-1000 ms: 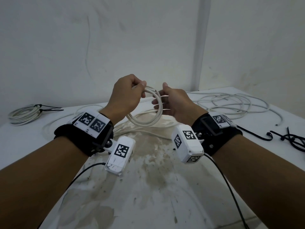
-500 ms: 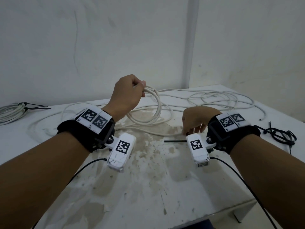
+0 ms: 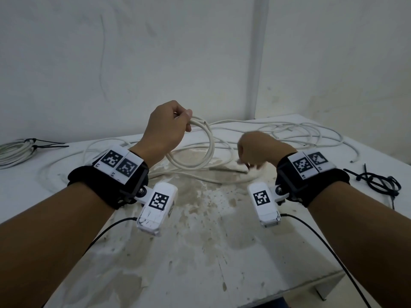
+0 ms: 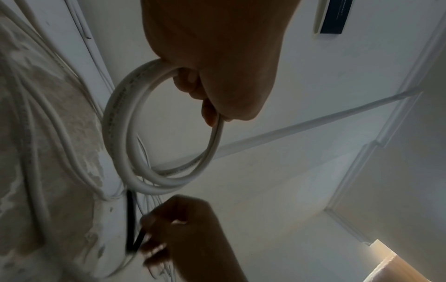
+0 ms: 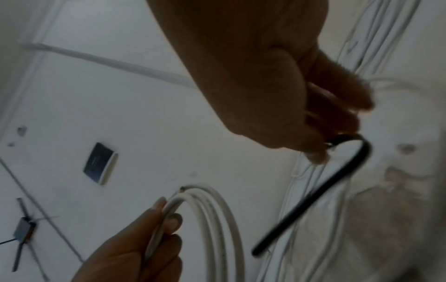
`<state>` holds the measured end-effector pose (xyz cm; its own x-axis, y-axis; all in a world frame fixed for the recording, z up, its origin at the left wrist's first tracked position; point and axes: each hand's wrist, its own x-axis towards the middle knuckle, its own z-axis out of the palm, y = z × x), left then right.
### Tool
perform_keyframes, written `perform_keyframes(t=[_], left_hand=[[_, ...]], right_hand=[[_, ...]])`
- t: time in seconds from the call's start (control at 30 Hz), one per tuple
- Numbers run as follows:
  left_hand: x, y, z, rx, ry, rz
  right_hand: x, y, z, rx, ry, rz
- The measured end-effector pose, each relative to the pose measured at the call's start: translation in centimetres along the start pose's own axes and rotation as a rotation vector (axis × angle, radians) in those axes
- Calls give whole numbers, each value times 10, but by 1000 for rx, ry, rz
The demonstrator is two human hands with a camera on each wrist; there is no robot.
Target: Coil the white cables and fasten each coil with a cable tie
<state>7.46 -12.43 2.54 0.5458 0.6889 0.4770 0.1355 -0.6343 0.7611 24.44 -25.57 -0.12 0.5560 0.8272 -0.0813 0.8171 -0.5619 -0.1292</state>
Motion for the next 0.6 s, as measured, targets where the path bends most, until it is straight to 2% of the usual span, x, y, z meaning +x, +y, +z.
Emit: perform_keyframes(t=[0.1,0.13,0.2,0.27,0.33,0.4,0.47,0.6], left_hand=[[2,-1,-3,-25,-28,26],[2,-2,-5,-30,-37,35],[3,-4,-12,-16,-58,52],[5,-10,-21,28,-70,66],[7,-21,-34,82,-56,60],[10,-35,-47,108,-28,28],[15,-50,-60,113,6,-16],[24,-66,-74,97,71,-50]], right_hand=[[16,-19,-16,73,427,-129],[23,-26,-19,153,512,-156],[42,-40,-19,288,570,-219],[59,-56,-18,545,527,-300],[68,-76,-18,903,419,-410],[74,-98,-21,1150,292,-543],[81,-120,-25,1241,166,-658],[96,-143,-29,1192,111,-741]])
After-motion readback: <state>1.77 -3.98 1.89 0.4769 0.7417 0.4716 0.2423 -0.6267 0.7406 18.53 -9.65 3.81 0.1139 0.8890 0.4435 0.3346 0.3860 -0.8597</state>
